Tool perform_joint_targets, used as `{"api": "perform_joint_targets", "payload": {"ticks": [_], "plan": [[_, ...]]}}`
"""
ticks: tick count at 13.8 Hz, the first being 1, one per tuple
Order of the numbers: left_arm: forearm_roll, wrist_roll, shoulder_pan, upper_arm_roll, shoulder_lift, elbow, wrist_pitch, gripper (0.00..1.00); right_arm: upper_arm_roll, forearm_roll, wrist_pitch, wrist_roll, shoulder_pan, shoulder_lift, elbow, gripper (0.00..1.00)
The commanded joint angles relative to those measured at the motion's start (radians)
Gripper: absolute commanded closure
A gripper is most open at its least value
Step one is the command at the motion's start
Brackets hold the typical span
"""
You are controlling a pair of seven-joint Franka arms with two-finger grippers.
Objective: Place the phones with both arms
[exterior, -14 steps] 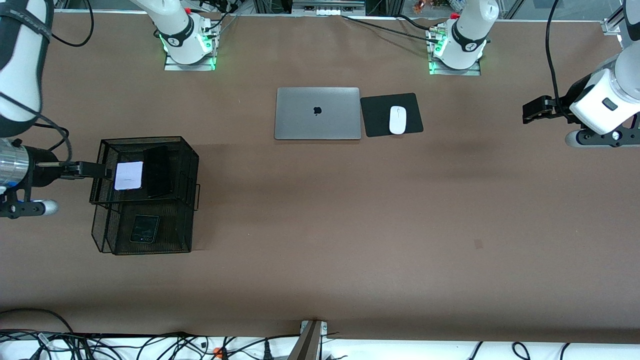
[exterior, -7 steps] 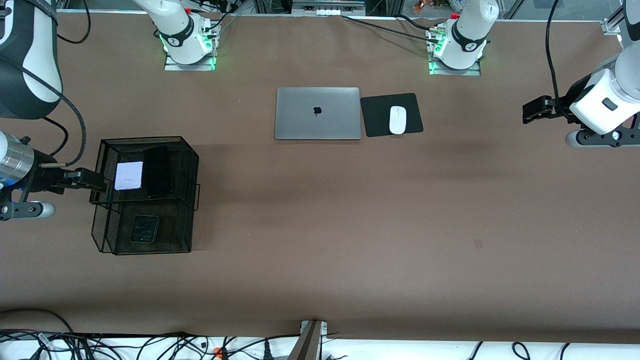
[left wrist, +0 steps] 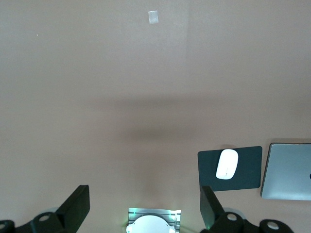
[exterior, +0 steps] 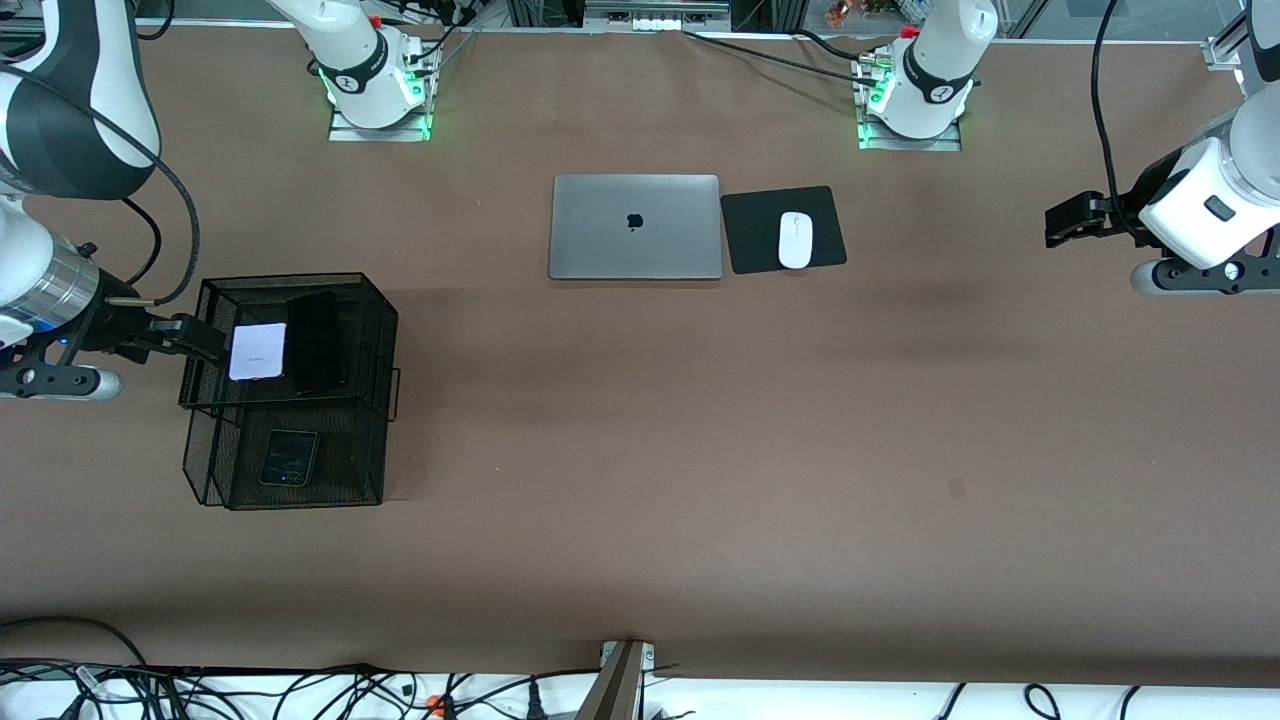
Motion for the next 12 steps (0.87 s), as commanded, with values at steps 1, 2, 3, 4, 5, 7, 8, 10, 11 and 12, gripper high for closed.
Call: {"api": "perform_joint_targets", "payload": {"ticks": [1, 2, 3, 4, 5, 7, 8, 10, 11, 12], "plan": [[-0.022, 0.014, 0.009, -0.003, -0.013, -0.013, 0.010, 0.00, 0.007, 0.014, 0.011, 0.015, -0.006, -0.014, -0.030, 0.00], [-0.022, 0.014, 0.009, -0.003, -0.013, -0.013, 0.010, 0.00, 0.007, 0.014, 0.014, 0.015, -0.006, -0.014, -0.030, 0.00], [-0.022, 0.014, 0.009, -0.003, -0.013, -0.013, 0.010, 0.00, 0.007, 0.014, 0.014, 0.015, -0.007, -0.014, -0.030, 0.00], [-0.022, 0.014, 0.009, -0.003, -0.013, -0.013, 0.010, 0.00, 0.007, 0.014, 0.014, 0.015, -0.007, -0.014, -0.030, 0.00], [-0.022, 0.015, 0.009, -0.003, -0.013, -0.013, 0.010, 0.00, 0.007, 0.014, 0.014, 0.015, -0.007, -0.013, -0.030, 0.00], [-0.022, 0.015, 0.009, -0.003, -0.013, -0.013, 0.010, 0.00, 0.007, 0.015, 0.011, 0.018, -0.007, -0.014, -0.030, 0.00], [-0.022, 0.015, 0.009, -0.003, -0.013, -0.013, 0.010, 0.00, 0.007, 0.015, 0.010, 0.018, -0.007, -0.014, -0.030, 0.00], [-0.022, 0.015, 0.009, -0.003, -0.013, -0.013, 0.010, 0.00, 0.009, 0.014, 0.011, 0.042, -0.006, -0.020, -0.029, 0.00], [-0.022, 0.015, 0.009, -0.003, -0.013, -0.013, 0.010, 0.00, 0.010, 0.009, 0.010, 0.079, -0.003, -0.022, -0.029, 0.00], [-0.022, 0.015, 0.009, -0.003, -0.013, -0.013, 0.010, 0.00, 0.012, 0.011, 0.008, 0.088, -0.001, -0.023, -0.029, 0.00]]}}
